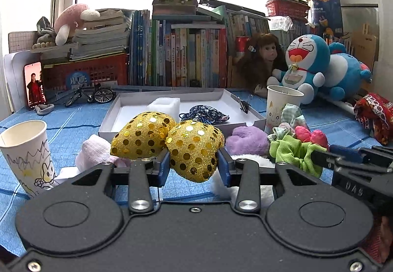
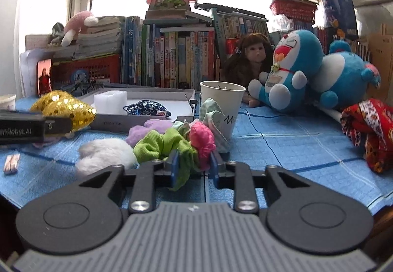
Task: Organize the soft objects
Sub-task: 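Carry the gold hearts with the left tool while the right tool carries the scrunchie to the tray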
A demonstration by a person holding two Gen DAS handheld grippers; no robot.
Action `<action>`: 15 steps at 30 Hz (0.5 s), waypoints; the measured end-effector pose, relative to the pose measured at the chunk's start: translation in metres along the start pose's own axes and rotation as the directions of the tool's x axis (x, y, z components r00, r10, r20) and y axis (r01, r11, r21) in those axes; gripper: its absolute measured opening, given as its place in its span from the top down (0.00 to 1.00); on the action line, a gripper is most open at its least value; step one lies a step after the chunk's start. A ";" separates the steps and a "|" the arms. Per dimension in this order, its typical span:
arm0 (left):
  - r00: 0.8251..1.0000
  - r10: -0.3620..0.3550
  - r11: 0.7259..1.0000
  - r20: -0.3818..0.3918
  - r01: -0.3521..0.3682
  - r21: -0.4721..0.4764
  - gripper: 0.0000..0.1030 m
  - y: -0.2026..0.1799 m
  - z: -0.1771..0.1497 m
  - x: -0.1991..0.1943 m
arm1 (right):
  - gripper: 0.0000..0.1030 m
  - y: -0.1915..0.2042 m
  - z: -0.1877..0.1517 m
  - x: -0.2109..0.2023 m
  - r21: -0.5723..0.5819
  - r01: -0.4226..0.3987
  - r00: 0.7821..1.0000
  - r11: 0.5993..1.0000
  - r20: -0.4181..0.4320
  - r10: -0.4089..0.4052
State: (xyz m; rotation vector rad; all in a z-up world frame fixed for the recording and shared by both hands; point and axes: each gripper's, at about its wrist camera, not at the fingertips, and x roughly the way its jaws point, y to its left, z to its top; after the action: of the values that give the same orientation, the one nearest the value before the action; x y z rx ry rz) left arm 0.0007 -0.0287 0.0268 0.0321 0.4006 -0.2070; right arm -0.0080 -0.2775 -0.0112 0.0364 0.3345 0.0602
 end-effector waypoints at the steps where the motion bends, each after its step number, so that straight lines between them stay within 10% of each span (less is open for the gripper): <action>1: 1.000 0.001 1.000 -0.003 -0.001 -0.001 0.63 0.000 0.000 0.001 | 0.45 -0.004 0.001 0.000 0.034 -0.013 1.000 0.999 0.003 0.013; 15: 1.000 0.015 1.000 -0.019 -0.015 -0.011 0.63 0.003 -0.002 0.007 | 0.45 -0.043 -0.006 0.035 0.355 -0.037 0.991 0.934 -0.104 0.079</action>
State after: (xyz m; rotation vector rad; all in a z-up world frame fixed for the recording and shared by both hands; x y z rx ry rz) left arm 0.0064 -0.0265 0.0221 0.0256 0.4206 -0.1898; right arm 0.0255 -0.3182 -0.0299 0.4011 0.4588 0.0600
